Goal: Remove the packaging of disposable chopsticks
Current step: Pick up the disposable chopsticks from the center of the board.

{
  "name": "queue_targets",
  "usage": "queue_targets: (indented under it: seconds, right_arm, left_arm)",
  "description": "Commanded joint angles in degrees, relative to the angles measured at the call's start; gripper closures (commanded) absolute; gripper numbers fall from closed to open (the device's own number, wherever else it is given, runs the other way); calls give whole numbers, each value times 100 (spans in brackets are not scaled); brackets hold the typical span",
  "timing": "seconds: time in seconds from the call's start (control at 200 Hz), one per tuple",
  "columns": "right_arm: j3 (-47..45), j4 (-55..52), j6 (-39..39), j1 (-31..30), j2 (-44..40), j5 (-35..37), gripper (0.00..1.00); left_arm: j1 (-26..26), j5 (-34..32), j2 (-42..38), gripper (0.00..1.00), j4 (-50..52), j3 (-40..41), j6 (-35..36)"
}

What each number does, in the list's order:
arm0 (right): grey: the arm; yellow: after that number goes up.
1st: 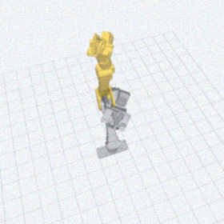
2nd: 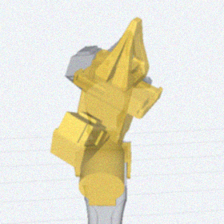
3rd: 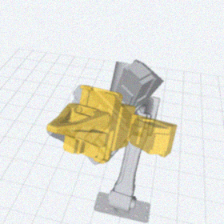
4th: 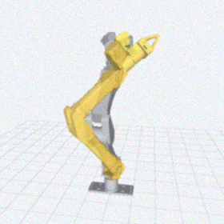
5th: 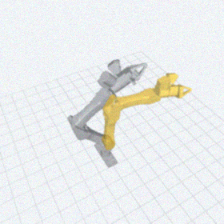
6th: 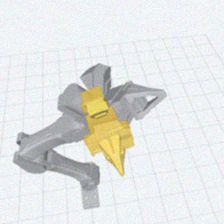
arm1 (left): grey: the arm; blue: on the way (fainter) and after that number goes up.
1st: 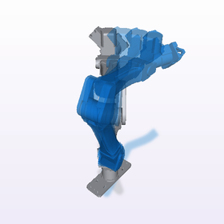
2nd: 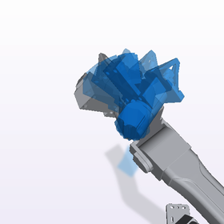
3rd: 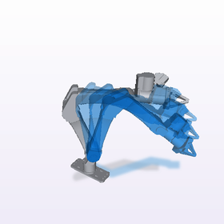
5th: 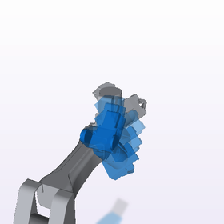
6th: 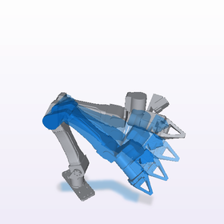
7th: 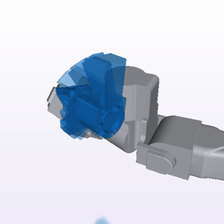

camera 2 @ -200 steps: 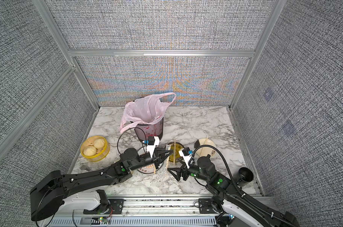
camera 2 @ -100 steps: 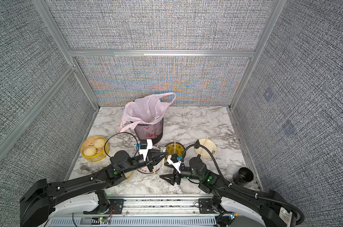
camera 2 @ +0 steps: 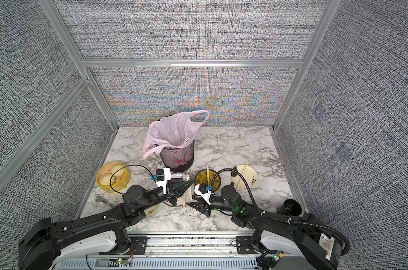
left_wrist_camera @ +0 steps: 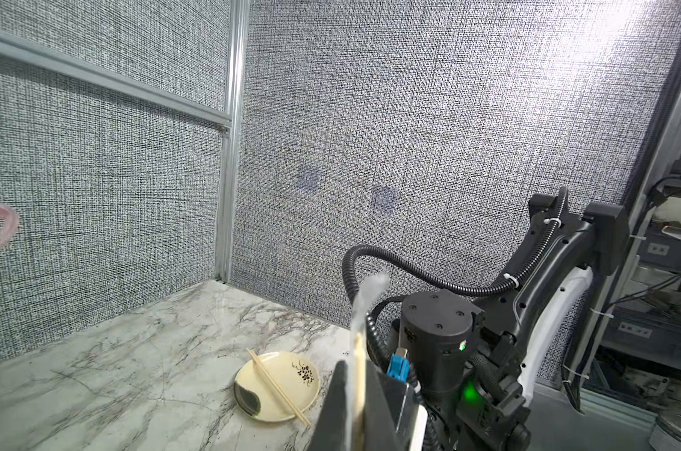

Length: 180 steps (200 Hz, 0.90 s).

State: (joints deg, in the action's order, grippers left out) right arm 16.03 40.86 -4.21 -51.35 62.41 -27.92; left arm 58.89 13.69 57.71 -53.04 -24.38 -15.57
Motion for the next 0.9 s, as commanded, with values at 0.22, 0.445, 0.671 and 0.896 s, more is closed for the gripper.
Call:
queue_targets:
  seconds: [0.22,0.445,0.671,0.896]
  right_arm:
    - [14,253,-37,-12,-52,-90,100]
    - [59,-311,168,-13,-297,-47,100]
    - [116,-687,280,-15,-457,-138,100]
    - [154,-886,304,-15,-537,-195,100]
  left_arm:
    - [2,-191,-188,100,-254,162,50]
    - [-2,-223,-399,88,377,-3,174]
    - [-9,-43,-613,68,1196,-471,368]
    - [-7,27,-477,72,1409,-724,476]
